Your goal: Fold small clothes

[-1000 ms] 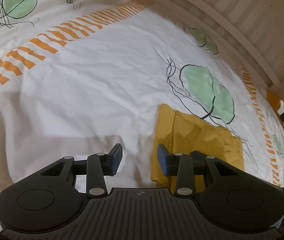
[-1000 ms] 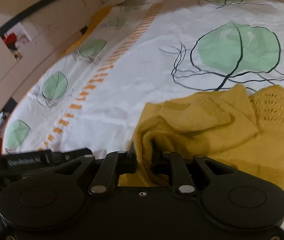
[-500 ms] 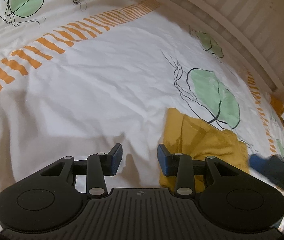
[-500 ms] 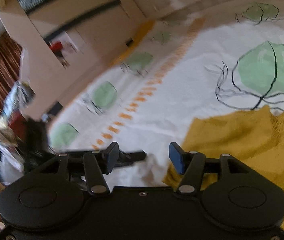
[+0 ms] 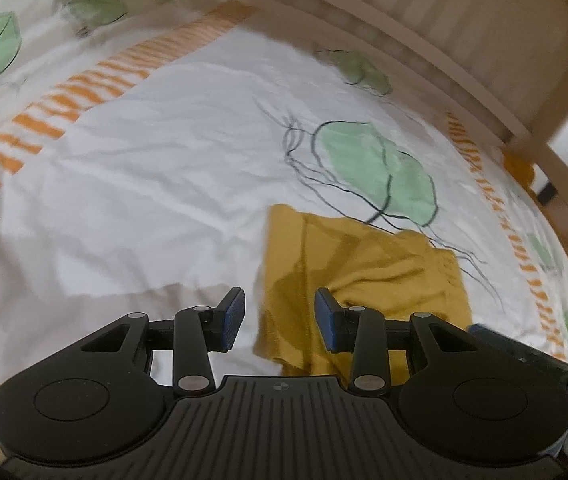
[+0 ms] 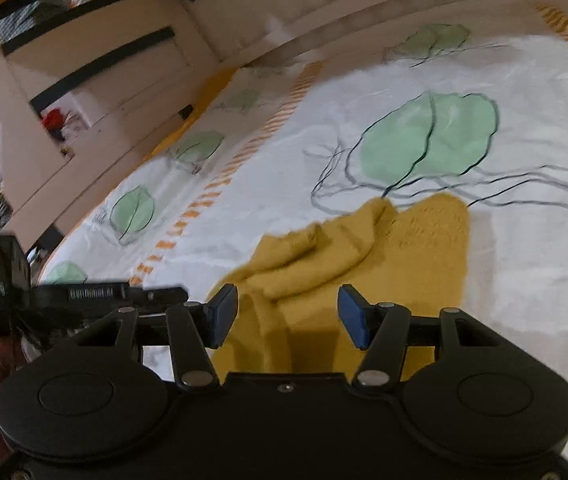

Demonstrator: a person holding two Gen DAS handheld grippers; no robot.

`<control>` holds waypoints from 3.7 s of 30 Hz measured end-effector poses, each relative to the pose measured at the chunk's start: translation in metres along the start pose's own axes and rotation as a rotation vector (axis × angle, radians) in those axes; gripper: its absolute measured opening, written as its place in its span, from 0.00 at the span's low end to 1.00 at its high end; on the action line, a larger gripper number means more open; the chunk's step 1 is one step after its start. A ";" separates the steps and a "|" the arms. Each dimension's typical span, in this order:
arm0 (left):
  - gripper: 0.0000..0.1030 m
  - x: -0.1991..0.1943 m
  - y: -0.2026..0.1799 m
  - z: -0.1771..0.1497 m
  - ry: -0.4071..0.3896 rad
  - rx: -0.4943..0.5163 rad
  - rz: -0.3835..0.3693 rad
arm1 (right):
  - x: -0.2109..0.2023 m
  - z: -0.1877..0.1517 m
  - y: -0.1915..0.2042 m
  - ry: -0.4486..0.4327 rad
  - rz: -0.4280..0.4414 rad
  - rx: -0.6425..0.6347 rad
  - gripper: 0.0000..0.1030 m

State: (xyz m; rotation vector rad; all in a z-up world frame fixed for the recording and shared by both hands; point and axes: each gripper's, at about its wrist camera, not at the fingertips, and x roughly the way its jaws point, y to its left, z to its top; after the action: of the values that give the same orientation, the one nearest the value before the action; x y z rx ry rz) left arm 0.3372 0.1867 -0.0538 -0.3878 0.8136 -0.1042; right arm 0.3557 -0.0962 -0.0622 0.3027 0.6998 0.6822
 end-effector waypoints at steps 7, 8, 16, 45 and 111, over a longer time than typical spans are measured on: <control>0.36 -0.001 -0.007 -0.002 -0.005 0.041 -0.035 | 0.037 -0.029 0.048 0.148 0.190 -0.178 0.61; 0.36 0.000 -0.007 -0.003 -0.002 0.045 -0.035 | 0.040 -0.035 0.057 0.178 0.223 -0.216 0.61; 0.36 0.002 -0.016 -0.011 0.040 0.101 -0.050 | 0.018 -0.037 0.073 0.175 0.209 -0.342 0.60; 0.36 0.024 -0.018 -0.041 0.279 0.166 -0.100 | 0.120 0.067 0.017 0.157 -0.120 -0.388 0.47; 0.36 -0.024 -0.026 -0.063 0.096 0.150 -0.110 | -0.045 -0.104 0.065 0.106 -0.266 -0.754 0.39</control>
State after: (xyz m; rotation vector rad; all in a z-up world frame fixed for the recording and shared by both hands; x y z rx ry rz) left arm 0.2764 0.1498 -0.0673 -0.2876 0.8730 -0.2863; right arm 0.2286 -0.0740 -0.0857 -0.5147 0.5249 0.6618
